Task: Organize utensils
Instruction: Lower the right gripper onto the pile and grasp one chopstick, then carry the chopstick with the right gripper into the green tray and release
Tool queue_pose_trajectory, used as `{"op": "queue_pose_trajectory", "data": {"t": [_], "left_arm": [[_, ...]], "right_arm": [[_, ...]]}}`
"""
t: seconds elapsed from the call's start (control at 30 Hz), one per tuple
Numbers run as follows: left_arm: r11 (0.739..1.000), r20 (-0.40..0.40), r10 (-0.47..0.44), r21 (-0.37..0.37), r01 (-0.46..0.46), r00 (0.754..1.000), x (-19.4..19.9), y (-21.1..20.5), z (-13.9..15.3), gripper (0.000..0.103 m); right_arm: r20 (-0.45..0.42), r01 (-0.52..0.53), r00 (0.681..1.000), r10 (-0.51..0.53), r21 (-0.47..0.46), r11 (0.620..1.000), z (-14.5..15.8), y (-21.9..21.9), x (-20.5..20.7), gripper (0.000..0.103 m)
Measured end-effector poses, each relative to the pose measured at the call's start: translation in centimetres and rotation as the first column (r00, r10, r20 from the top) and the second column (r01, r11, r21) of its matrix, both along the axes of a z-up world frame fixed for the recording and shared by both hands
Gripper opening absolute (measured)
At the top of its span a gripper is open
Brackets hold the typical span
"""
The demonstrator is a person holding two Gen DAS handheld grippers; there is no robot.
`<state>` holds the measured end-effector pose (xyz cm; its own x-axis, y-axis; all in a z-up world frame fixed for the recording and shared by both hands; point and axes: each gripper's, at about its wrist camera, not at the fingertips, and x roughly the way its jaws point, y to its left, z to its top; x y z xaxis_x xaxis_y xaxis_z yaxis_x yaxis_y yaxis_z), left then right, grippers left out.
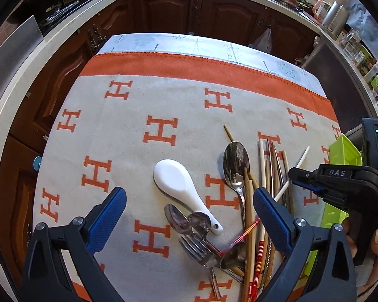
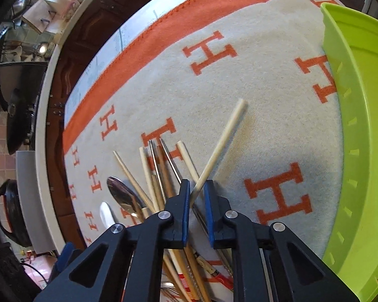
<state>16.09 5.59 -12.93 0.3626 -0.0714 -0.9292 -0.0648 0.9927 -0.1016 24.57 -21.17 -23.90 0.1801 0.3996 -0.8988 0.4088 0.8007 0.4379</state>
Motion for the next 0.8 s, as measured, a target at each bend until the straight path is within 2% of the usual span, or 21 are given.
{"op": "queue_pose_trajectory", "data": {"t": [0.27,0.43,0.63,0.8], "left_arm": [[1.000,0.010,-0.006,-0.005,0.006,1.000,-0.6,-0.2,0.3,0.099],[1.000,0.020,-0.018,0.001,0.018,1.000,-1.5,-0.7,0.9,0.099],[0.999,0.029,-0.046,0.002,0.046,0.998,-2.6,-1.9,1.6,0.099],[0.995,0.032,-0.096,0.007,0.095,0.995,-3.6,-3.8,2.1,0.099]], "right_arm": [[0.124,0.010,0.992,-0.019,0.071,0.997,3.9,-1.2,-2.4,0.007],[0.224,0.017,0.974,-0.038,0.098,0.995,7.7,-2.9,-4.8,0.006],[0.363,0.001,0.932,-0.021,0.055,0.998,13.8,-5.3,-9.3,0.006],[0.444,-0.003,0.896,-0.006,0.020,1.000,19.1,-8.3,-14.0,0.006]]}}
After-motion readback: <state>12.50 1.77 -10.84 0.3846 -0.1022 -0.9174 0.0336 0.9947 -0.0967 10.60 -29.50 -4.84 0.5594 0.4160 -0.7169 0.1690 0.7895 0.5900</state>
